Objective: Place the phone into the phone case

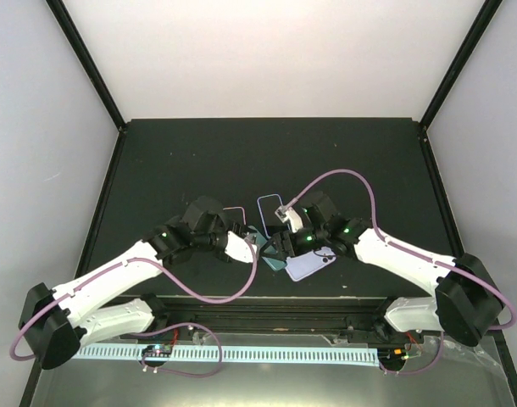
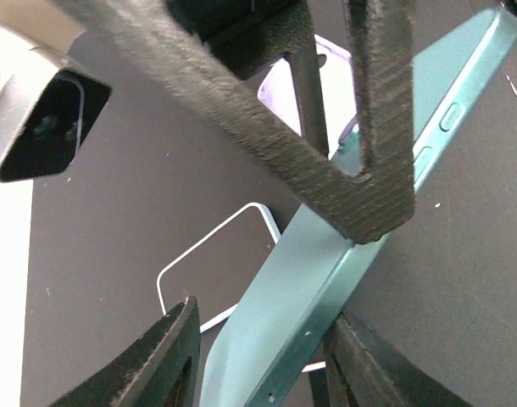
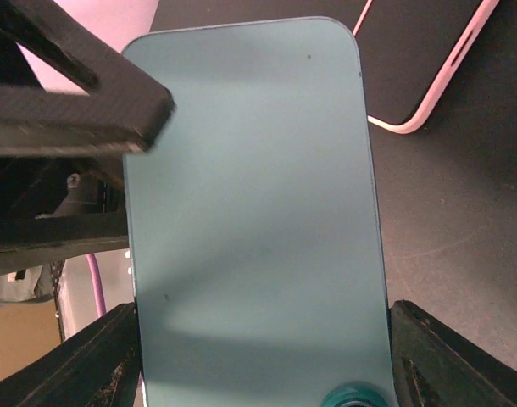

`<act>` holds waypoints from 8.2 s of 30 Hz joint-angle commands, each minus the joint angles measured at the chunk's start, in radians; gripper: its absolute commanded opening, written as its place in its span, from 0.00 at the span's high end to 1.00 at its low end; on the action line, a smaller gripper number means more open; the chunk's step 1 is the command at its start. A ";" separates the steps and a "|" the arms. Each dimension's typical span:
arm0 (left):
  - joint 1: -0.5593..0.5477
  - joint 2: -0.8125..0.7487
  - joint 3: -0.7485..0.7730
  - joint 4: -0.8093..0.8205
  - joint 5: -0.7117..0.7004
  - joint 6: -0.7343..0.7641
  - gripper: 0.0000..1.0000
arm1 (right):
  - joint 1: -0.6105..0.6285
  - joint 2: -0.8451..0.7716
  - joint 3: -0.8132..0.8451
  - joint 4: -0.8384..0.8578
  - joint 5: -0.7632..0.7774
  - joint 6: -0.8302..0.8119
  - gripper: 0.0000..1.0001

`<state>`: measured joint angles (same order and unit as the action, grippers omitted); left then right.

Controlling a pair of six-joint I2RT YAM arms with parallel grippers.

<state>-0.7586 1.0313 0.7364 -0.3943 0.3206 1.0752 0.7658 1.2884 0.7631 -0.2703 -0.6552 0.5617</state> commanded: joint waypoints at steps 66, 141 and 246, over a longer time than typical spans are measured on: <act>0.310 -0.106 -0.122 0.195 0.333 -1.481 0.98 | 0.002 -0.444 -0.356 -0.178 0.815 0.693 0.30; 0.175 0.173 -0.290 0.477 0.370 -1.699 0.99 | -0.018 0.229 -0.108 0.145 0.648 0.110 0.84; -0.011 0.429 -0.155 0.495 0.049 -1.902 0.71 | -0.017 0.033 -0.479 0.605 0.418 0.495 0.59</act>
<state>-0.7601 1.4784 0.5423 0.1192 0.3874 -0.8558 0.7502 1.3418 0.2947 0.3256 -0.2459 1.0538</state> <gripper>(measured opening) 0.305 0.412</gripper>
